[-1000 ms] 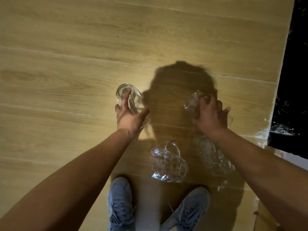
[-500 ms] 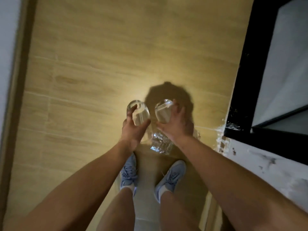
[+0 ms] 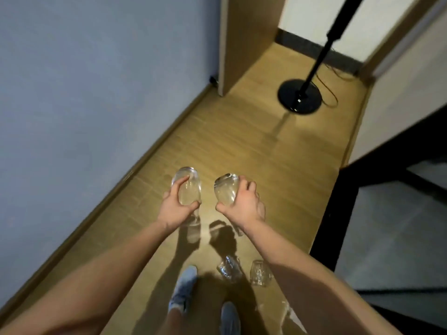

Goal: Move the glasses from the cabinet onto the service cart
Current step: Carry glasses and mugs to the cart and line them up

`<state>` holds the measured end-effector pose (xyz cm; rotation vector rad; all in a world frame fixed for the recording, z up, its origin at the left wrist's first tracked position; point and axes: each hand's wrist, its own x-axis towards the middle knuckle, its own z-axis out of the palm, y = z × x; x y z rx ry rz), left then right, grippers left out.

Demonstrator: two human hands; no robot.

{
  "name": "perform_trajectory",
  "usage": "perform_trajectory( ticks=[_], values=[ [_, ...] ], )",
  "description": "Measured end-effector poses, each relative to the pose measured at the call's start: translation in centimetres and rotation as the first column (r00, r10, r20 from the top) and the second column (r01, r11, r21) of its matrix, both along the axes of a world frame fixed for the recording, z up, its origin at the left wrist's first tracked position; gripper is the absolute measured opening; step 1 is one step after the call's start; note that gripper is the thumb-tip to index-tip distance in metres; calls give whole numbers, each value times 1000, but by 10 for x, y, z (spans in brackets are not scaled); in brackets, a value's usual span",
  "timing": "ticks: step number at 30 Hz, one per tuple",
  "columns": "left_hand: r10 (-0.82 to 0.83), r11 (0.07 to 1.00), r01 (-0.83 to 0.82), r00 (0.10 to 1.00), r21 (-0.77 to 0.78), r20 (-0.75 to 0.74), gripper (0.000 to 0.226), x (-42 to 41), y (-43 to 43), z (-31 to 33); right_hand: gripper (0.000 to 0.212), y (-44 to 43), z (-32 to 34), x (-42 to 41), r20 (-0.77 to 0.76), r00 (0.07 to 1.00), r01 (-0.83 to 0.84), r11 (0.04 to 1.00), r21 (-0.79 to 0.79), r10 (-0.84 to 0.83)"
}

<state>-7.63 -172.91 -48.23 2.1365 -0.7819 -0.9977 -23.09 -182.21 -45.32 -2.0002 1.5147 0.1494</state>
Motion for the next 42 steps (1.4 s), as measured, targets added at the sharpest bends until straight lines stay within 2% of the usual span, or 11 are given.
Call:
perform_trajectory(
  ticks=[7,11,13,18,23,26,30,33,37,40,42],
  values=[
    [264,962,-261,964,-84,18,70,44,147,97,93,81,97,45,-42,942,-335,939,-77,333],
    [420,905,-414,906,-97,58,67,78,271,135,89,165,135,114,60,899,-431,900,-60,434],
    [499,866,-491,861,-98,95,65,96,332,153,86,214,155,158,118,844,-514,852,-98,523],
    [683,726,-678,691,-115,235,67,144,520,200,92,384,200,282,232,641,-709,680,-186,732],
    [871,459,-871,402,-174,284,68,145,726,234,87,613,217,353,410,391,-861,485,-154,824],
    [949,228,-952,171,-203,263,69,122,839,241,89,741,220,364,387,171,-951,254,-174,906],
    [970,-6,-980,-55,-200,239,71,83,954,244,91,872,225,372,290,-166,-960,-87,-267,942],
    [950,-137,-960,-197,-242,242,71,59,1024,248,92,962,236,385,299,-350,-910,-245,-335,888],
    [851,-385,-868,-466,-315,244,71,21,1116,266,91,1104,260,384,284,-601,-779,-470,-414,747],
    [728,-567,-749,-650,-343,218,70,-11,1158,269,88,1185,264,367,286,-714,-695,-596,-403,639],
    [655,-646,-677,-729,-352,201,69,-39,1182,265,87,1234,260,345,282,-760,-648,-654,-391,585]
  ],
)
